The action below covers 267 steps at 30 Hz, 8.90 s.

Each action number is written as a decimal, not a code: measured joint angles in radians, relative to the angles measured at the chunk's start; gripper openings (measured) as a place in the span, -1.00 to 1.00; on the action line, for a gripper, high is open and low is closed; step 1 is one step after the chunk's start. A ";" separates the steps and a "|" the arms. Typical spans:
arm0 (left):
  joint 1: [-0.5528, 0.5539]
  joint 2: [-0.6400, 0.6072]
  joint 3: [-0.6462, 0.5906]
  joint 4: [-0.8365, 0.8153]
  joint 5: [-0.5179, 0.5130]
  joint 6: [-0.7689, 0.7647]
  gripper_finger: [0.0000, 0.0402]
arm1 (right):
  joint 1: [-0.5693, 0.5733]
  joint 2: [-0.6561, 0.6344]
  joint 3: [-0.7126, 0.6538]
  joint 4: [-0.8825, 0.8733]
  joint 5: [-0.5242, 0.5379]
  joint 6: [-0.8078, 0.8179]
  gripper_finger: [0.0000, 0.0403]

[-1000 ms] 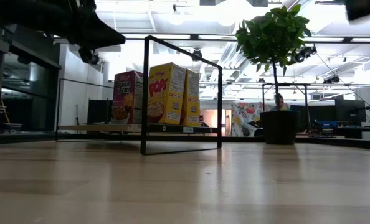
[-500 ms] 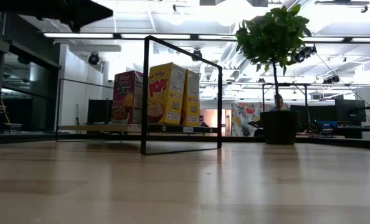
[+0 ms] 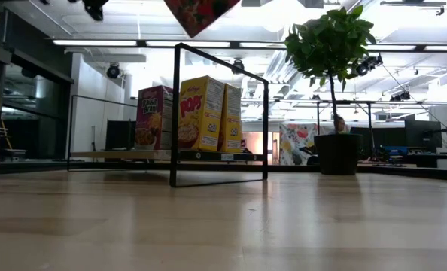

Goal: Stack cereal on shelf
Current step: Put the red cereal box on the shelf aligned with the other red cereal box

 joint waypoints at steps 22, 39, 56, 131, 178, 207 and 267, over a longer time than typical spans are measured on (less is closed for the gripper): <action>0.078 0.530 0.518 -0.503 -0.217 0.163 0.49 | -0.017 0.021 0.002 0.018 0.073 0.001 -0.27; 0.146 0.573 0.519 -0.485 -0.168 0.217 0.29 | -0.032 0.029 0.002 0.029 0.045 -0.057 -0.27; 0.149 0.505 0.517 -0.623 -0.429 0.266 -0.27 | -0.026 -0.023 0.013 -0.011 0.130 -0.023 0.39; 0.061 0.110 -0.361 -0.362 -0.515 -0.765 -0.20 | -0.030 -0.064 0.012 -0.135 0.008 0.125 0.51; 0.062 0.090 -0.137 -0.621 -0.438 -0.565 0.40 | -0.030 -0.064 0.012 -0.134 0.008 0.125 0.51; 0.010 -0.054 0.102 -0.663 -0.353 -0.333 -0.21 | -0.030 -0.064 0.012 -0.147 -0.005 0.129 0.51; 0.107 0.092 -0.330 -0.395 -0.735 -0.782 -1.00 | -0.030 -0.064 0.012 -0.135 -0.004 0.105 0.51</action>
